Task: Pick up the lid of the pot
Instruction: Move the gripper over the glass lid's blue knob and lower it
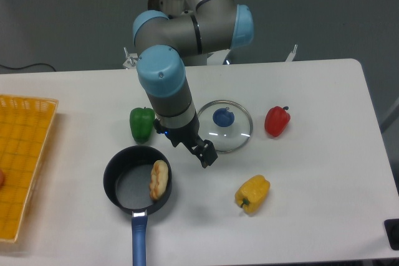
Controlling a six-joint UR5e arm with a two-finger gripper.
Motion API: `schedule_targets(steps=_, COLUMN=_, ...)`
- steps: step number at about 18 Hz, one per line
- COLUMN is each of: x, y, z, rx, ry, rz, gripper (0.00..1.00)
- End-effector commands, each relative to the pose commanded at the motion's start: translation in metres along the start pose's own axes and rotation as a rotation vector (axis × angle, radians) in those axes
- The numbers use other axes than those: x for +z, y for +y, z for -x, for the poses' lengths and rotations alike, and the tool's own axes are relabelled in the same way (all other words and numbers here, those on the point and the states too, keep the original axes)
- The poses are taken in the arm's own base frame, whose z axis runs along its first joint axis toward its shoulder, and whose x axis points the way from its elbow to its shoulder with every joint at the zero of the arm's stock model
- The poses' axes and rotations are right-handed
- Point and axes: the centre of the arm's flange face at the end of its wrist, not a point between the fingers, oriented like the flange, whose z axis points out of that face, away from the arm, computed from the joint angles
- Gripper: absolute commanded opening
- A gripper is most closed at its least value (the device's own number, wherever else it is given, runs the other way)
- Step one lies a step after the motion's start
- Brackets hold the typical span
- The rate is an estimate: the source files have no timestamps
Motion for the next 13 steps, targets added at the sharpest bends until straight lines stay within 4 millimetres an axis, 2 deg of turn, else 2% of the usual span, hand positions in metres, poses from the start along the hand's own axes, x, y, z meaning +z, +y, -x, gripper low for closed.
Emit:
schedule_targets(steps=7, x=0.008, y=0.011, z=0.006, rx=-0.021, ry=0.02, rz=0.005, gripper=1.0)
schedule_targets(steps=10, x=0.025, y=0.029, z=0.01, rx=-0.011, ry=0.046, rz=0.025, gripper=1.0)
schedule_targets(steps=13, x=0.024, y=0.045, z=0.011, rx=-0.033, ry=0.046, rz=0.041, gripper=1.0)
